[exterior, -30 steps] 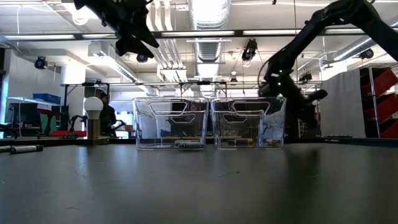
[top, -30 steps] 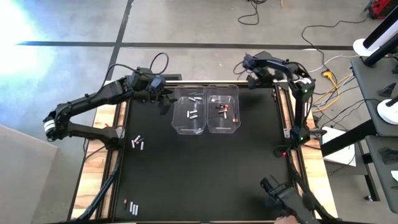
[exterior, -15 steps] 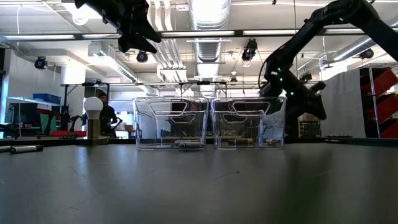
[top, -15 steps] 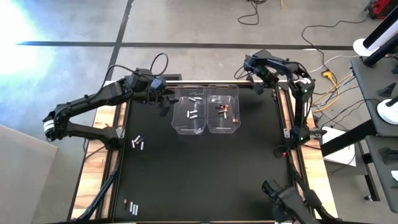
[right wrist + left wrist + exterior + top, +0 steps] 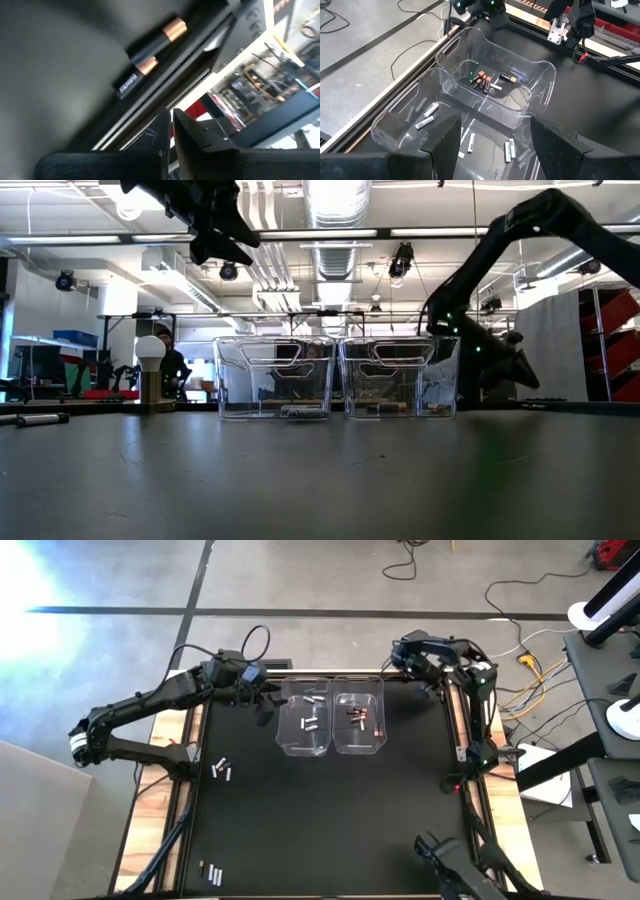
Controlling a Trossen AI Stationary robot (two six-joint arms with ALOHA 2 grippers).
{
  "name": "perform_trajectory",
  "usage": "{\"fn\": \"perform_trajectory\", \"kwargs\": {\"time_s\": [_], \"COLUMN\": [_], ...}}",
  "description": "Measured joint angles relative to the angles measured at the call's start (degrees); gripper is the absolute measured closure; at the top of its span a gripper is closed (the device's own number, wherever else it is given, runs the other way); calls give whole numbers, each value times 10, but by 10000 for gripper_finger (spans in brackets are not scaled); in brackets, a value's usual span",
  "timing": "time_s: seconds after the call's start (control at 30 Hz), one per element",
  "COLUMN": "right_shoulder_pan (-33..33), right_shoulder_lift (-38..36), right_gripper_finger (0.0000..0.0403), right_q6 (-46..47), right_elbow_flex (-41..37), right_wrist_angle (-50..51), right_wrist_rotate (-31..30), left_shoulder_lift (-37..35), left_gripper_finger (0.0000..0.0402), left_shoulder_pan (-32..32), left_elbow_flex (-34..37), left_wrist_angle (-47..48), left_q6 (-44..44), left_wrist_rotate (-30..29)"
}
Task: Sort batteries
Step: Put the brown battery into the right transparent bin
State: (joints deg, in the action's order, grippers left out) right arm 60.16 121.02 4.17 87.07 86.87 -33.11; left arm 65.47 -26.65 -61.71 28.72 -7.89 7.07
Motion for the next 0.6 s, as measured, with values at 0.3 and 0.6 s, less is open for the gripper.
{"fn": "perform_trajectory", "kwargs": {"time_s": [0.3, 0.6], "right_shoulder_pan": [-3, -3], "right_shoulder_lift": [35, 37], "right_gripper_finger": [390, 390], "right_q6": [9, 22], "right_elbow_flex": [0, -18], "right_wrist_angle": [-21, -81], "right_wrist_rotate": [-28, -7], "left_shoulder_lift": [0, 0], "left_gripper_finger": [186, 186], "left_shoulder_pan": [0, 0], "left_elbow_flex": [0, 0], "left_wrist_angle": [2, 6], "left_q6": [-1, -1], "left_wrist_rotate": [0, 0]}}
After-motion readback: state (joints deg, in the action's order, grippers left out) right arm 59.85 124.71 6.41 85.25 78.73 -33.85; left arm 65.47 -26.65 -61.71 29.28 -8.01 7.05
